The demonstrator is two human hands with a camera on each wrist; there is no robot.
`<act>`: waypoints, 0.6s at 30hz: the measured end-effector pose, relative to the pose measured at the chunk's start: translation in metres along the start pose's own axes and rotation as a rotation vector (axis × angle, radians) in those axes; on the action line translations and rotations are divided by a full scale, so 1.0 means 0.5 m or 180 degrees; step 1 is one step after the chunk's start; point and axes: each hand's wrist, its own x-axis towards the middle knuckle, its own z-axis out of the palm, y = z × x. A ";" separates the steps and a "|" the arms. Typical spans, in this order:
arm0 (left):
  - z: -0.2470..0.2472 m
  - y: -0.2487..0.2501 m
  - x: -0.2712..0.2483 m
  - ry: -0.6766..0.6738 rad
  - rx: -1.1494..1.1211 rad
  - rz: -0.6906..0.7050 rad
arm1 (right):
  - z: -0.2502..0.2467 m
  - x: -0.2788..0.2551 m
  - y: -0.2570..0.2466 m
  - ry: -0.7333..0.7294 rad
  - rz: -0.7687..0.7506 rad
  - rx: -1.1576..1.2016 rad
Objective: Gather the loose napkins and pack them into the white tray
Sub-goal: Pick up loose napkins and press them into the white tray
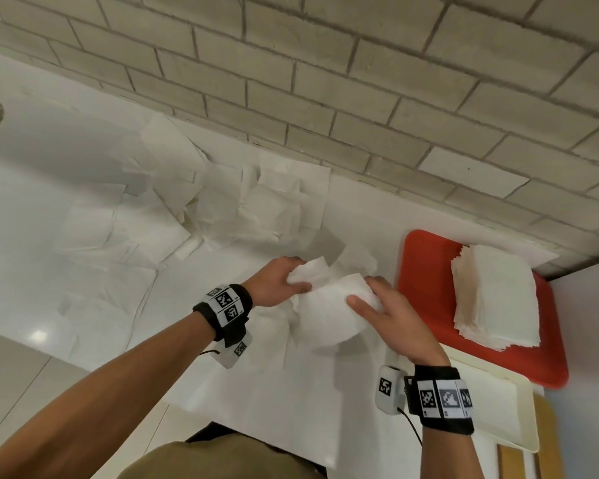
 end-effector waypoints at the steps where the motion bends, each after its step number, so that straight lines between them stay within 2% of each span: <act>1: -0.005 0.003 -0.003 -0.0033 -0.0013 0.0052 | -0.003 0.008 0.011 0.0137 -0.0066 -0.0142; 4: -0.021 0.010 -0.013 -0.0177 0.0094 0.0198 | -0.026 0.026 0.010 0.0312 -0.0077 -0.0304; 7: -0.029 0.017 -0.021 -0.0264 0.0248 0.0249 | -0.054 0.059 0.009 0.0242 0.0203 0.0055; 14: -0.034 0.048 -0.044 -0.0274 0.0268 0.0612 | -0.030 0.105 0.005 -0.0437 0.0472 0.1559; 16: -0.040 0.057 -0.054 -0.0352 0.0309 0.0588 | -0.006 0.108 0.006 -0.0689 0.0604 0.1866; 18: -0.049 0.068 -0.067 -0.0547 0.0324 0.0490 | 0.021 0.103 0.015 -0.0899 0.0736 0.2552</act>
